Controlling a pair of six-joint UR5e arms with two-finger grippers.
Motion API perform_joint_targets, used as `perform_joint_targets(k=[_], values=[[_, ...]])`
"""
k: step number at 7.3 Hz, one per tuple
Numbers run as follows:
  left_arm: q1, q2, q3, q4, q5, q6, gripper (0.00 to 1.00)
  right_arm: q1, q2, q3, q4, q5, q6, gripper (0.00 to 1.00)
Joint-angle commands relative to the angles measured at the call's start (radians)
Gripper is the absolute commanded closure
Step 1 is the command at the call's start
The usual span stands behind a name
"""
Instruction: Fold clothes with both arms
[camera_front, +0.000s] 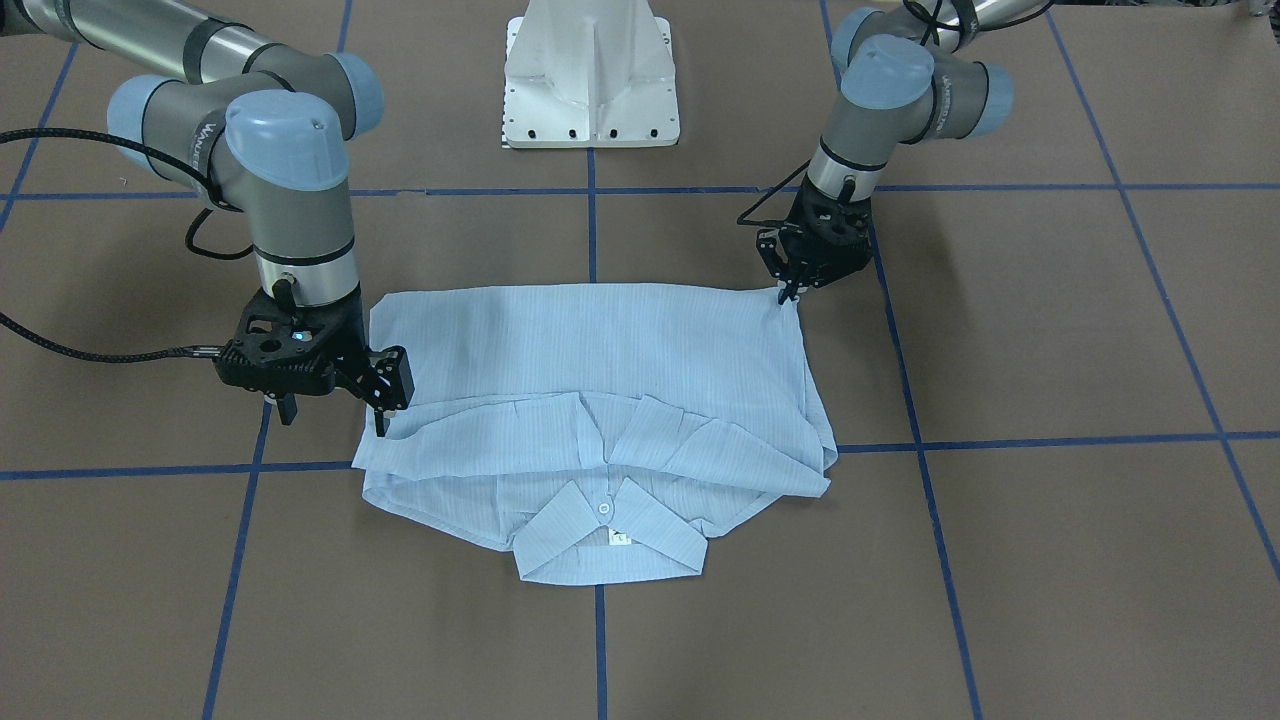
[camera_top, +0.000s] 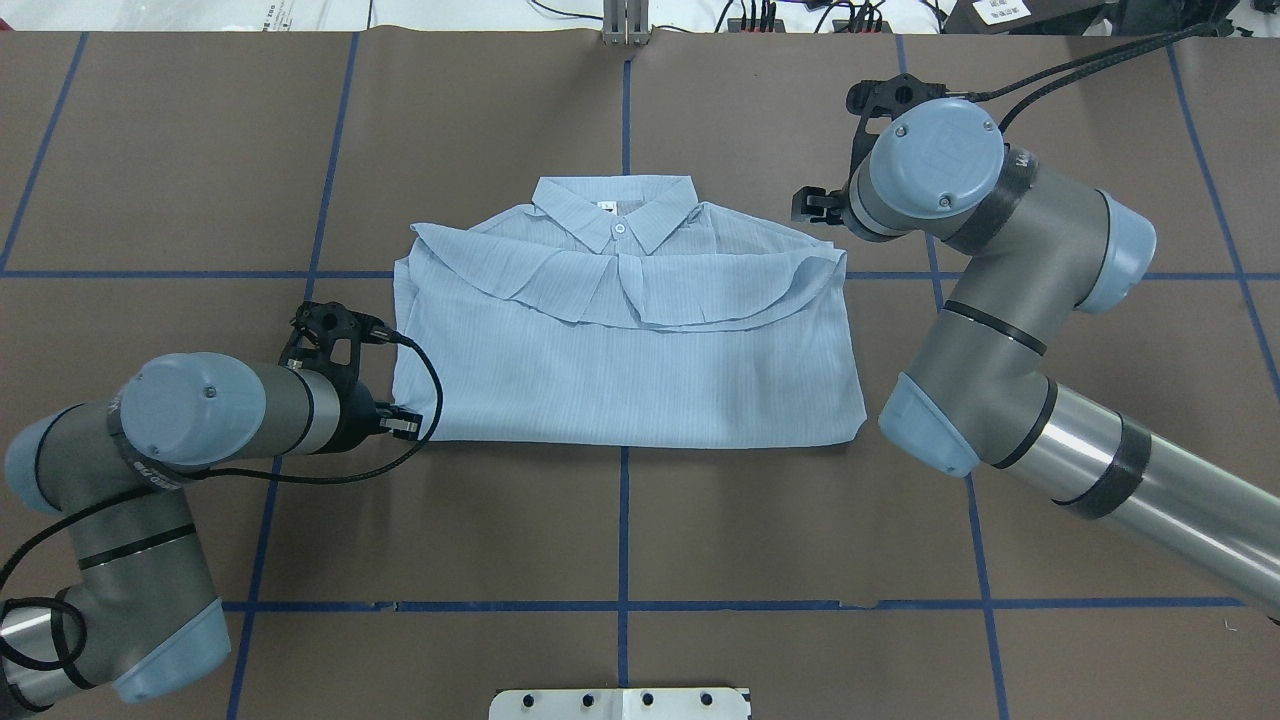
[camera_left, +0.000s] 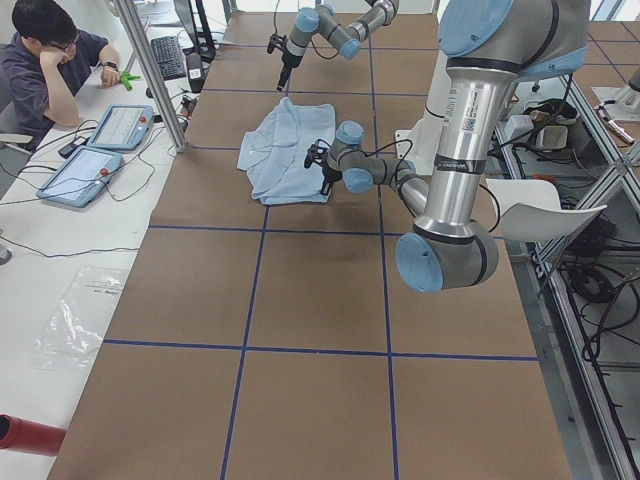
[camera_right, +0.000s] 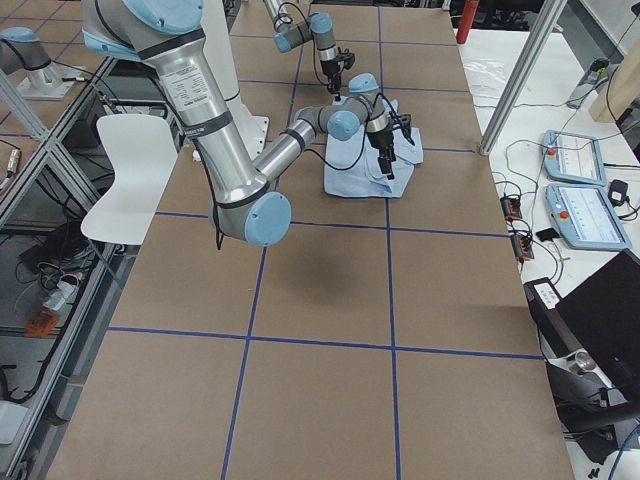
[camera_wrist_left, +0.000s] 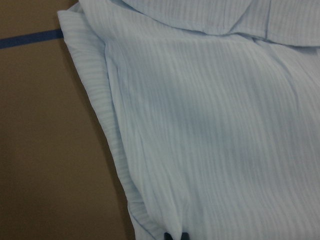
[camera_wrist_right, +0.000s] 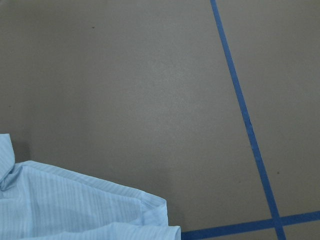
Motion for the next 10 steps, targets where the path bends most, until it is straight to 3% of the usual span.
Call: perform_joint_targets(k=[1, 2, 4, 6, 8, 10], values=[[-0.082, 0.083, -0.027, 0.001, -0.001, 0.140, 1.00, -0.004, 0.001, 0.001, 0.001, 0.000, 0.005, 0.00], [-0.157, 0.090, -0.010, 0.001, 0.000, 0.249, 1.00, -0.005, 0.004, 0.001, 0.001, 0.000, 0.005, 0.00], [-0.333, 0.035, 0.150, -0.034, 0.019, 0.449, 1.00, -0.008, 0.011, 0.001, 0.001, -0.002, 0.007, 0.00], [-0.450, -0.205, 0.503, -0.144, 0.019, 0.529, 1.00, -0.025, 0.019, 0.000, 0.031, -0.002, 0.034, 0.00], [-0.486, -0.434, 0.798, -0.199, 0.034, 0.529, 1.00, -0.045, 0.021, -0.002, 0.080, -0.003, 0.044, 0.00], [-0.491, -0.487, 0.847, -0.200, 0.051, 0.532, 1.00, -0.060, 0.039, -0.008, 0.088, -0.005, 0.053, 0.00]])
